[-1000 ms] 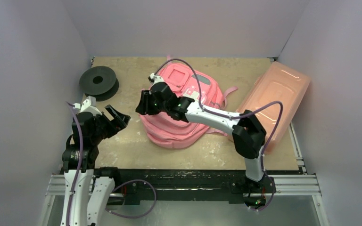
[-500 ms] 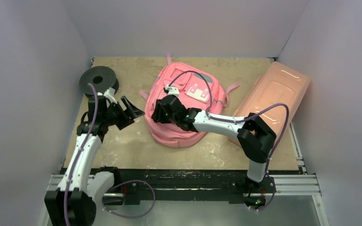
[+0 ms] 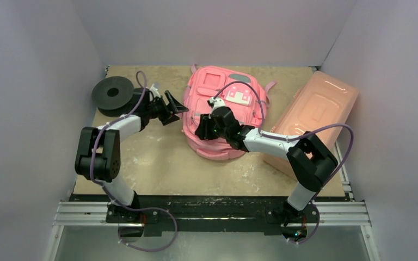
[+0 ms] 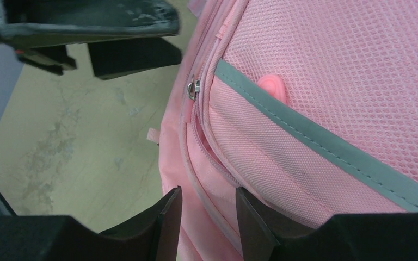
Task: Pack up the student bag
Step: Zip the student bag at the center of the board.
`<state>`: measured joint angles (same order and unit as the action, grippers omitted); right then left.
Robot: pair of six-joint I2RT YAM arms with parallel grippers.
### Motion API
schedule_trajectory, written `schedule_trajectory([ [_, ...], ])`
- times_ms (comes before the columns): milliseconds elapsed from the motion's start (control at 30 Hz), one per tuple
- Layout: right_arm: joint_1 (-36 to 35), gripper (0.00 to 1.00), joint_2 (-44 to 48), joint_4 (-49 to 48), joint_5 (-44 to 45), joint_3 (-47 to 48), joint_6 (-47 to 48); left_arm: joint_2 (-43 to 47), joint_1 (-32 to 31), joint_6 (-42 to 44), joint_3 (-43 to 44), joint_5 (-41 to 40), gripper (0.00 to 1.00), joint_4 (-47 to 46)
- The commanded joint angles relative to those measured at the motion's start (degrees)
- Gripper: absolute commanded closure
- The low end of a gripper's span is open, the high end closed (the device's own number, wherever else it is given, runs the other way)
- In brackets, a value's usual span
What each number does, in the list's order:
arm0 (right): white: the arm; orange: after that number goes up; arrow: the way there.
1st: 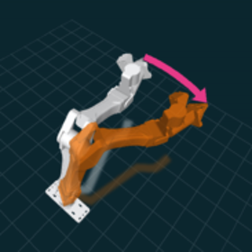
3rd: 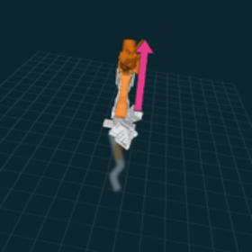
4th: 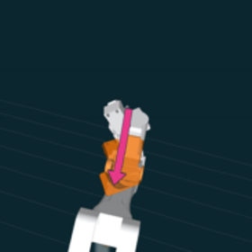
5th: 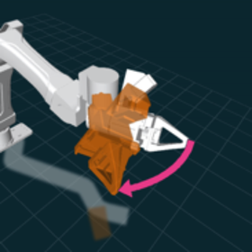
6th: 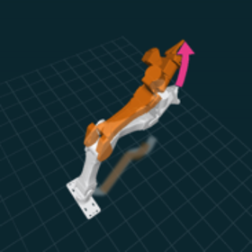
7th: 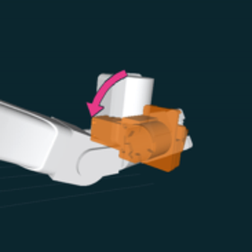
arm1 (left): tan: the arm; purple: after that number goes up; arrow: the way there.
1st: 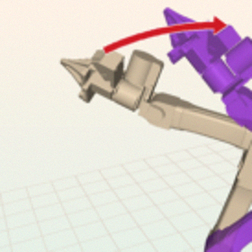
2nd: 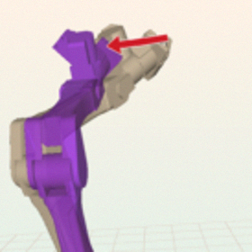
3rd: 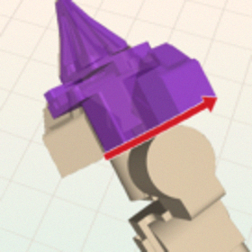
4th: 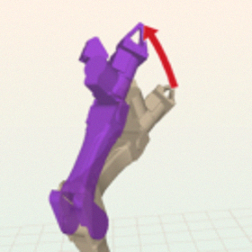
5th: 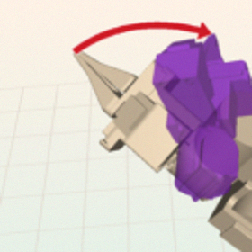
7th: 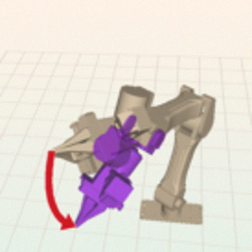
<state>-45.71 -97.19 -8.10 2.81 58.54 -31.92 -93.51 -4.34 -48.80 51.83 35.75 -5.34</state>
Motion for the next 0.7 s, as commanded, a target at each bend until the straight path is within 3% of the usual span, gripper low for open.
schedule_trajectory([
  [0, 2.1, 0.55, 0.7, 1.5, -2.7, -2.5, 6.1, -5.9, -4.7, 3.9, 7.8, -0.1, 0.24, -8.0],
  [133, 2.4, 0.55, 1.5, 1.1, -4.2, -3.1, 6.1, -11.9, -6.0, 4.7, 12.4, -1.3, 0.42, -7.0],
  [300, 3.5, 0.55, 1.2, 0.8, -3.4, -2.8, 6.1, -8.5, -5.8, 4.5, 7.3, -7.6, 0.99, -5.6],
  [433, 4.3, 0.55, -0.6, 1.9, -3.1, -0.2, 6.3, 3.9, -6.0, -0.2, -10.9, -14.5, 1.00, -14.7],
  [533, 4.3, 0.53, -2.1, 4.4, -4.5, 3.3, 11.8, 12.0, -7.3, -6.4, -23.5, -16.9, 1.00, -23.7],
  [667, 4.1, 0.54, 0.1, 5.6, -12.0, 2.9, 7.6, 15.0, -8.9, -11.9, -31.5, -16.0, 1.00, -30.2],
])
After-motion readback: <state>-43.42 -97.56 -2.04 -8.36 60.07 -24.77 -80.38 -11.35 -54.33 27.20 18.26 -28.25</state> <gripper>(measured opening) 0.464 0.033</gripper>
